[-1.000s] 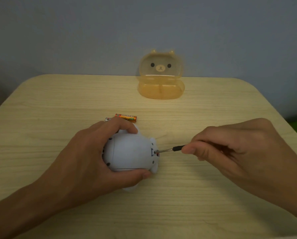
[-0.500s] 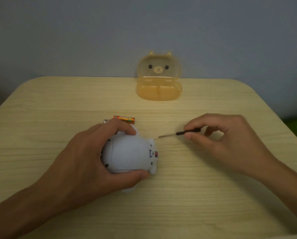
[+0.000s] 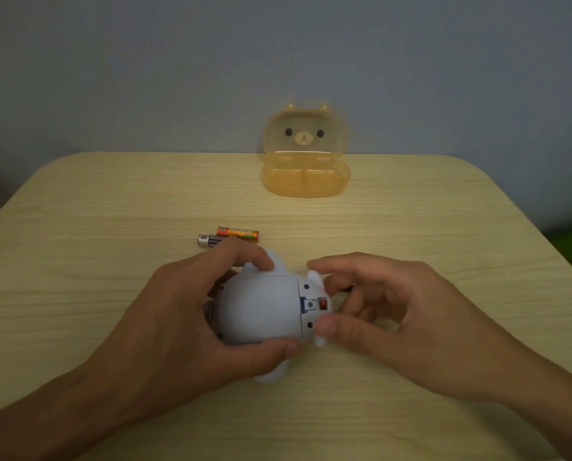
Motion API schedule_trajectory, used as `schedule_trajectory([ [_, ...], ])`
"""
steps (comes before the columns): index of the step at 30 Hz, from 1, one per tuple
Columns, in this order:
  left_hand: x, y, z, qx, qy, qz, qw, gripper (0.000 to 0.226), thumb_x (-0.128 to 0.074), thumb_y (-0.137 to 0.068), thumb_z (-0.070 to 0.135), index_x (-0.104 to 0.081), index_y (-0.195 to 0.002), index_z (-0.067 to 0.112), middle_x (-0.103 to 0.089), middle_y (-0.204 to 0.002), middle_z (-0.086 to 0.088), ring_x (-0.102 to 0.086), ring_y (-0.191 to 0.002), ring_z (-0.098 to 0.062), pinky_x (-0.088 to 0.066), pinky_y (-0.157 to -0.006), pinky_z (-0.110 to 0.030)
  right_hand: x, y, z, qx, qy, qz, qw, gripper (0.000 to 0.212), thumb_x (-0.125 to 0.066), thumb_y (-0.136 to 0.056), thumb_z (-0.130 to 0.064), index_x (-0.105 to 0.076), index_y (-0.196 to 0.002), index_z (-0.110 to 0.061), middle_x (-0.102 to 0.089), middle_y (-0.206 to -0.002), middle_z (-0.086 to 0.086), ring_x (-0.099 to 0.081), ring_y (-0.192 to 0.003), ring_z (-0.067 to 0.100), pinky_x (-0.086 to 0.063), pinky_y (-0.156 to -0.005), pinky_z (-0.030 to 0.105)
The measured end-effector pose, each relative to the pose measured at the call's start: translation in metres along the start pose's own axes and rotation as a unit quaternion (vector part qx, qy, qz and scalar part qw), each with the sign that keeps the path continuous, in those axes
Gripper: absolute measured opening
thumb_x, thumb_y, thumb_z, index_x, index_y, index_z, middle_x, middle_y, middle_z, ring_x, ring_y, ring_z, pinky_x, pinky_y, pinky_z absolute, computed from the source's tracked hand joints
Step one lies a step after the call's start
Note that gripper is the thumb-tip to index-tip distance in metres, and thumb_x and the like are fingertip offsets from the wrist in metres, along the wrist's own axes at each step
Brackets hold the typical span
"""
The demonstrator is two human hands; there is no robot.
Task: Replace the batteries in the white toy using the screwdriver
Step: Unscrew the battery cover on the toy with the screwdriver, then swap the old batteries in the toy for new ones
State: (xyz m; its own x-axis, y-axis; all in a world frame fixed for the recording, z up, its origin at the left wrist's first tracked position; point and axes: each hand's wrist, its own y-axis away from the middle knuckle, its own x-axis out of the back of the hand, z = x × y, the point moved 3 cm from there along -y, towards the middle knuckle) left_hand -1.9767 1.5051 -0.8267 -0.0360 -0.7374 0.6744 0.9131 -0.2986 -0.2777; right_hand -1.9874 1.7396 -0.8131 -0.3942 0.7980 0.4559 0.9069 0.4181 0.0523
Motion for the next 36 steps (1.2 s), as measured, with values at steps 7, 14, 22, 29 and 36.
schedule_trajectory([
  [7,-0.004,0.000,0.005,-0.053,-0.033,-0.026,0.998,0.063,-0.082,-0.064,0.071,-0.059,-0.115,0.042,-0.066,-0.126,0.018,-0.070,-0.108,-0.007,-0.060,-0.073,-0.031,-0.011,0.001,0.000,-0.066,-0.132,-0.038,0.988,0.072,-0.085,-0.067,-0.017,-0.063,-0.133,-0.033,-0.083,-0.106,-0.001,-0.081,-0.083,0.028,-0.066,-0.078,0.036],
  [14,-0.008,-0.011,0.025,-0.216,-0.152,-0.096,0.960,0.041,-0.065,-0.092,0.051,-0.057,-0.131,0.039,-0.052,-0.137,0.000,-0.057,-0.115,-0.017,-0.055,-0.082,-0.039,-0.012,0.000,-0.009,-0.088,-0.180,-0.039,0.979,0.068,-0.083,-0.068,-0.008,-0.067,-0.130,-0.029,-0.084,-0.094,0.012,-0.079,-0.073,0.026,-0.065,-0.069,0.030],
  [22,-0.007,-0.026,0.030,-0.261,-0.171,-0.152,0.938,0.034,-0.075,-0.085,0.048,-0.064,-0.111,0.029,-0.055,-0.118,0.007,-0.055,-0.096,-0.014,-0.051,-0.073,-0.035,-0.016,-0.002,-0.016,-0.101,-0.187,-0.071,0.974,0.054,-0.083,-0.073,-0.006,-0.074,-0.121,-0.029,-0.084,-0.092,0.014,-0.081,-0.076,0.027,-0.063,-0.068,0.028],
  [29,0.021,-0.033,0.022,-0.230,-0.089,-0.155,0.957,0.049,-0.084,-0.085,0.051,-0.059,-0.126,0.037,-0.060,-0.127,0.015,-0.068,-0.107,-0.010,-0.059,-0.079,-0.030,-0.014,-0.002,-0.014,-0.125,-0.202,-0.074,0.968,0.044,-0.082,-0.070,-0.012,-0.077,-0.113,-0.023,-0.084,-0.094,0.013,-0.081,-0.074,0.027,-0.065,-0.065,0.029],
  [36,0.046,-0.024,0.003,-0.185,-0.022,-0.122,0.975,0.074,-0.080,-0.088,0.043,-0.048,-0.153,0.033,-0.069,-0.134,0.019,-0.071,-0.117,-0.009,-0.057,-0.093,-0.022,-0.014,-0.002,-0.010,-0.130,-0.212,-0.074,0.966,0.044,-0.082,-0.068,-0.009,-0.078,-0.109,-0.025,-0.084,-0.094,0.013,-0.080,-0.071,0.025,-0.064,-0.062,0.026],
])
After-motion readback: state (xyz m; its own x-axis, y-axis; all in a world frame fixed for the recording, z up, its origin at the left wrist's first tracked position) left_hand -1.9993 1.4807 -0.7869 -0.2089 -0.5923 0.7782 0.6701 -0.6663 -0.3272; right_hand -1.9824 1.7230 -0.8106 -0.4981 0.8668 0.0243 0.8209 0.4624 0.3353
